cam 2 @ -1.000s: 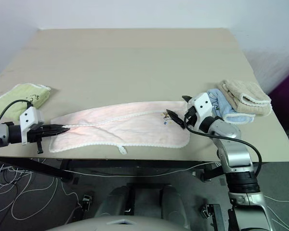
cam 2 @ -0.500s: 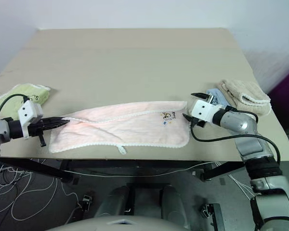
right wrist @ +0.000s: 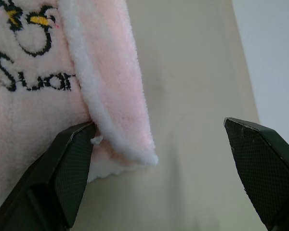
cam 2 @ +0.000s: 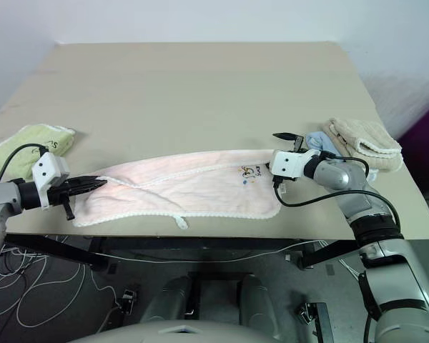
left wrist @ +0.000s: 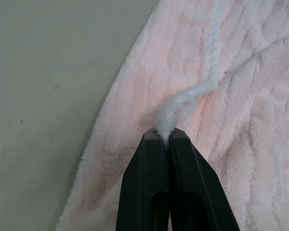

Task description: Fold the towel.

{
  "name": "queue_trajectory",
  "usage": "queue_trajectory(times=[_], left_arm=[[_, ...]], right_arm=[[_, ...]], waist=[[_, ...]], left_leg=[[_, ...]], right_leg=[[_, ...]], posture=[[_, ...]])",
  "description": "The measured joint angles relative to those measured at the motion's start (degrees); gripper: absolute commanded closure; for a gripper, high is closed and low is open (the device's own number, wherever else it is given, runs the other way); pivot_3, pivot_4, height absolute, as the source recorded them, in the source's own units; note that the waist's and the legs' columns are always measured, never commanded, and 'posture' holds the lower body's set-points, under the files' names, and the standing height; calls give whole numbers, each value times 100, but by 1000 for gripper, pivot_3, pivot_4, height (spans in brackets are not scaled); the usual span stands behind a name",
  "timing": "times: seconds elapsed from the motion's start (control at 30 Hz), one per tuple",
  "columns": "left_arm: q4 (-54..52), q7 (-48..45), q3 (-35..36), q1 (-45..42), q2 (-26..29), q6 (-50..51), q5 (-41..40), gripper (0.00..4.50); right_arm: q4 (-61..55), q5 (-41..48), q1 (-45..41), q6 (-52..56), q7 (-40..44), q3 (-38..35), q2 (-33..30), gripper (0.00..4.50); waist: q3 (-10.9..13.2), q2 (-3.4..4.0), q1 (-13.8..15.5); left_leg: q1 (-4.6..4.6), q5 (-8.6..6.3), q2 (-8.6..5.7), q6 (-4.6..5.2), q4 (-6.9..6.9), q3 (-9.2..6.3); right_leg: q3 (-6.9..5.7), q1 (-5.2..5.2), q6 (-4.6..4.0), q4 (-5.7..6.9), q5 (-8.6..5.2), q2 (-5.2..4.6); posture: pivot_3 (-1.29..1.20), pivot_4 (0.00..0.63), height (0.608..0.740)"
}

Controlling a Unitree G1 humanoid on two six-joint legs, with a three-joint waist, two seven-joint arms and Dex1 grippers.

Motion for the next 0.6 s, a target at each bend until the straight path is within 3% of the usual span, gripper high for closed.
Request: queue_trajectory(times=[0.37, 0.6], left_arm=[[-39, 89, 14, 87, -54, 8, -49, 4500], [-38, 157, 30, 113, -101, 7, -55, 4500]], right_arm=[[69, -70, 64, -94, 131, 103, 0, 4343], [39, 81, 102, 30, 207, 53, 0, 4475]], waist=[[0, 1, 4], [0, 1, 4]], left_leg=[[0, 0, 0, 0, 0, 0], [0, 0, 0, 0, 1, 0]], right_leg=[[0, 0, 0, 0, 0, -1], [0, 0, 0, 1, 0, -1]], posture=[[0, 150, 740], [0, 150, 740]])
